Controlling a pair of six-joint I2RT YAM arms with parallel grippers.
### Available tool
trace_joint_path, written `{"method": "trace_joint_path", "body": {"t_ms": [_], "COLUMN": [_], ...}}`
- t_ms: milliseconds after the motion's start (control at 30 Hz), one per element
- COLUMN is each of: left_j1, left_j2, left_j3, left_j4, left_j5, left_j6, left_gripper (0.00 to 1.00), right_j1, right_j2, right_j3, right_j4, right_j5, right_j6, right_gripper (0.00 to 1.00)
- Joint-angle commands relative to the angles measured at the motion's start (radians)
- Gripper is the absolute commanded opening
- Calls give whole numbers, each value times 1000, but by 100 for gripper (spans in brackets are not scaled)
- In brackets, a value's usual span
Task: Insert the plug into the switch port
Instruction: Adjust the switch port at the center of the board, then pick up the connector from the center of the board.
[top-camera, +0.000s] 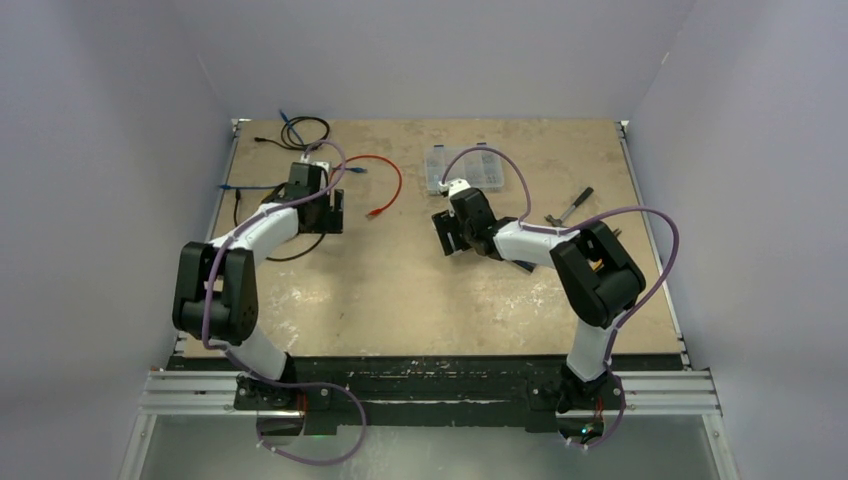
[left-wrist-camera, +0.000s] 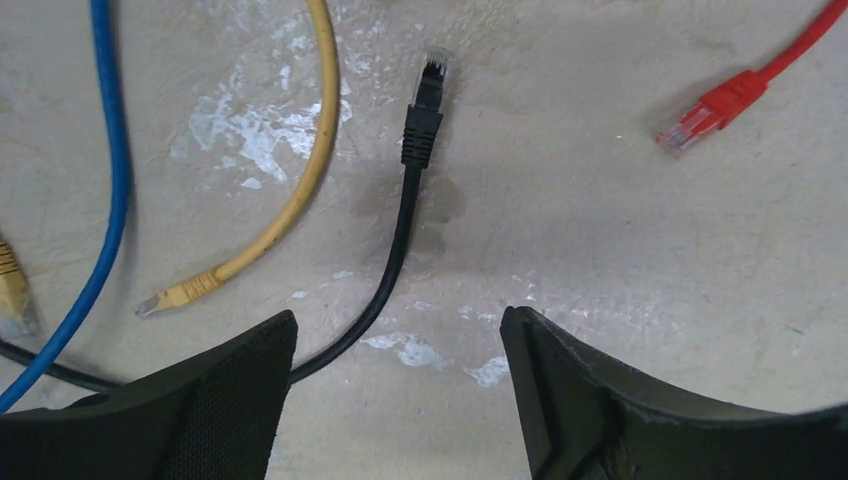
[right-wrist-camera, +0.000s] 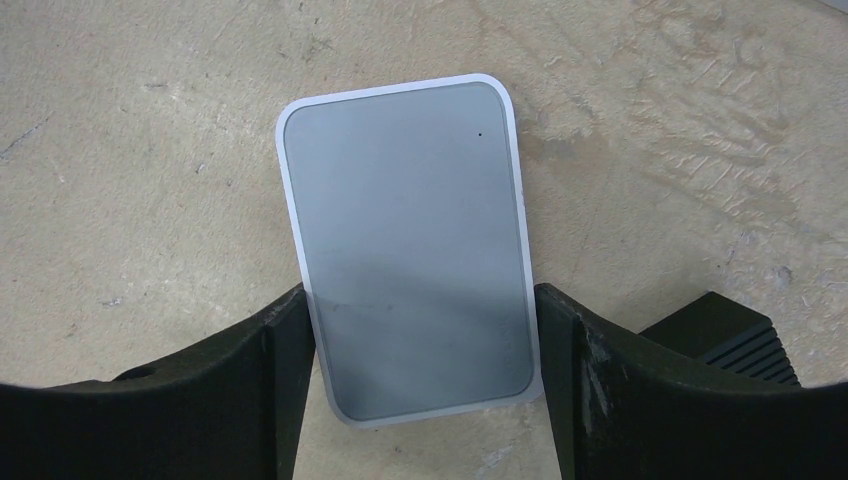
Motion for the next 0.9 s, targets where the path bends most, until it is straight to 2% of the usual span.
{"method": "trace_joint_path", "body": {"t_ms": [0,200,533,633,733,867], "left_j1": [9,24,53,53,54,54], "left_j2": [79,193,297,290,226,67], "left_j3": [71,115,148,152,155,152], "left_j4": [34,46,67,61,44,15], "left_j5": [66,107,117,119,105,-32], "left_j6": [20,28,37,43,57,73], "left_gripper": [71,43,16,2,0,0], "right_j1": [-12,-15,-17,-16,-16,-17], "right_j2": [-22,-33,-46,-50,-57,-70], "right_j3": [0,-7,-13,-15,-19,-24], "right_j4": [-47,-46,-38,-38,-33,-27], "right_j5": [-25,-24,-12,-9,-6,4], "right_j6": [30,34,33,34,35,39], "right_gripper": [73,76,85,89,92,94]}}
